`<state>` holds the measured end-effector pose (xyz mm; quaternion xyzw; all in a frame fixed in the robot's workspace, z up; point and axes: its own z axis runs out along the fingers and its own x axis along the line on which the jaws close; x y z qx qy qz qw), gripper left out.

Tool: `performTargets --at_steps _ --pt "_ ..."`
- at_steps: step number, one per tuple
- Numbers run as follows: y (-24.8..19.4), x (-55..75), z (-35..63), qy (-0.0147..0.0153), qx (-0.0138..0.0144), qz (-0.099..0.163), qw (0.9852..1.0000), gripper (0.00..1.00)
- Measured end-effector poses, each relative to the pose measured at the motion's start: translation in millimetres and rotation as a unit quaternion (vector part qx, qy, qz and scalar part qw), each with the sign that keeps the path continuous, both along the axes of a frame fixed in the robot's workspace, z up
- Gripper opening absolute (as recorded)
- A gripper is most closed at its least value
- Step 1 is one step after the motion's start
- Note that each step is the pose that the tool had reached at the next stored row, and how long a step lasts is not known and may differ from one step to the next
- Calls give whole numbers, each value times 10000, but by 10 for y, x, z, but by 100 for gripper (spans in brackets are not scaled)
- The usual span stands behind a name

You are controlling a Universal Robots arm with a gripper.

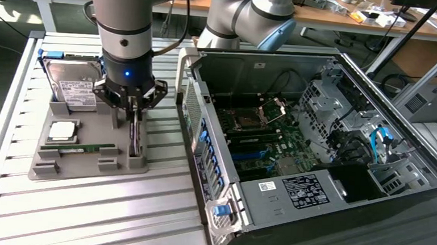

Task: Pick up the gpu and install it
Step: 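Pick up the gpu and move the gpu toward the slot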

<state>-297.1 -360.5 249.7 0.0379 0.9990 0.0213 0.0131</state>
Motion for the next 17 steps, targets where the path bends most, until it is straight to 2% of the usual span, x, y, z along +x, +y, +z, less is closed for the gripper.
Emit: performTargets --at_steps 17 --pt "0 0 85 -1 1 0 10000 27"
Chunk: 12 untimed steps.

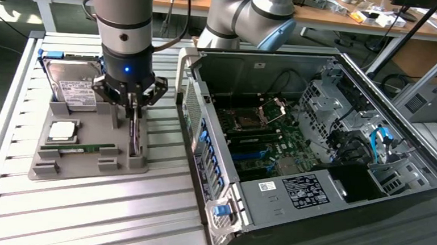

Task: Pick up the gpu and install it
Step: 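Pick up the gpu and move the gpu toward the slot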

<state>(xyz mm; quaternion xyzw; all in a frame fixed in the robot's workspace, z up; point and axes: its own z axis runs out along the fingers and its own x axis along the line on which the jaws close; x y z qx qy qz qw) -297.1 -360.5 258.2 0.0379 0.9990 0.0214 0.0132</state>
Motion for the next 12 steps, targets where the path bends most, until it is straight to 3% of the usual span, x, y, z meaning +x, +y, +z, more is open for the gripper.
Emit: performTargets --at_steps 12 --pt "0 0 30 1 0 0 10000 27"
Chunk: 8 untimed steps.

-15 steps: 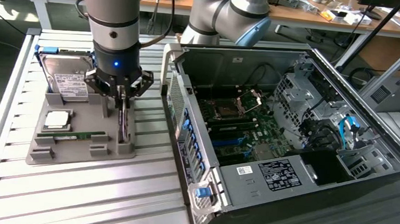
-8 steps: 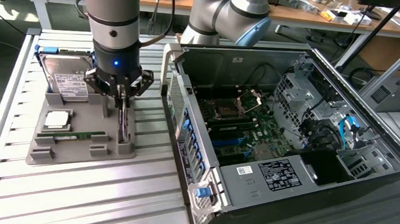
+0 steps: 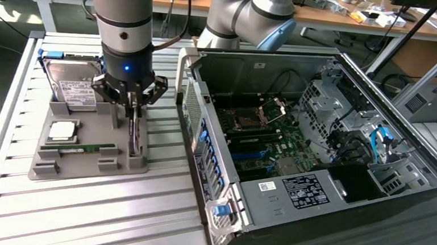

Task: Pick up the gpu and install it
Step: 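Pick up the gpu and move the gpu toward the slot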

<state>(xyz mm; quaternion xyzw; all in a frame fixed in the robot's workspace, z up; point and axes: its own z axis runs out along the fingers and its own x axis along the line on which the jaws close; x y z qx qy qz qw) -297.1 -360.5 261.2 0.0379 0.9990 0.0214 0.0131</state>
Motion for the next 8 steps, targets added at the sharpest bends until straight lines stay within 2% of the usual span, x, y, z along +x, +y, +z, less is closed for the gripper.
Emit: performTargets --at_steps 8 --pt "0 0 32 0 1 0 10000 27"
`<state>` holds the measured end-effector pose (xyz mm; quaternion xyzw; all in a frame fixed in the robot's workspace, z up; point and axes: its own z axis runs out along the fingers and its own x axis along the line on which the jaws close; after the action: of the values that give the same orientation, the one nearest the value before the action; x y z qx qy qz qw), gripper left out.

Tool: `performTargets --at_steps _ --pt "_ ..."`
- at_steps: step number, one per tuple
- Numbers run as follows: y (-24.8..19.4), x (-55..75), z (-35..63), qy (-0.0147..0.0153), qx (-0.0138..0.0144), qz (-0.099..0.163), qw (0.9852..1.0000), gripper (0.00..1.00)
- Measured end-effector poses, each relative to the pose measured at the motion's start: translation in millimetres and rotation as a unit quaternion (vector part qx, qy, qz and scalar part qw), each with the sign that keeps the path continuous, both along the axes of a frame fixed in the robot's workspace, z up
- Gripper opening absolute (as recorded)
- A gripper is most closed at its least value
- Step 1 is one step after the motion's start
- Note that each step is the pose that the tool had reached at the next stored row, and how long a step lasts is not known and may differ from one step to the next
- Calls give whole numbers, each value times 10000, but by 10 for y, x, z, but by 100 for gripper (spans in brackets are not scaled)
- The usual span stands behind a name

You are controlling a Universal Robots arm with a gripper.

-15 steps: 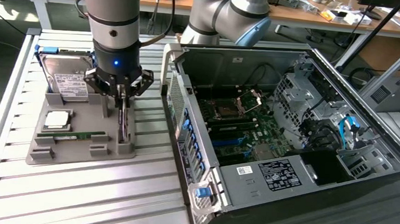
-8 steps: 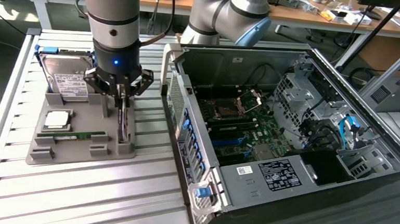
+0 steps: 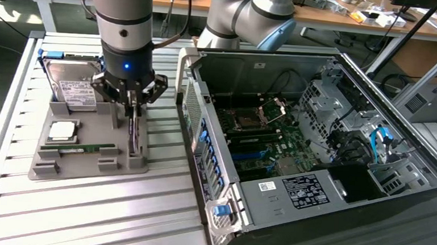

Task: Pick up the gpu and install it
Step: 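Pick up the gpu and move the gpu toward the slot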

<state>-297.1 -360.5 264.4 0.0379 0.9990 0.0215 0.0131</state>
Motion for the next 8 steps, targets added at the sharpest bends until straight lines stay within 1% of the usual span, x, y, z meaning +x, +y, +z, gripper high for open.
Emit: performTargets --at_steps 8 --pt "0 0 31 0 6 0 10000 27"
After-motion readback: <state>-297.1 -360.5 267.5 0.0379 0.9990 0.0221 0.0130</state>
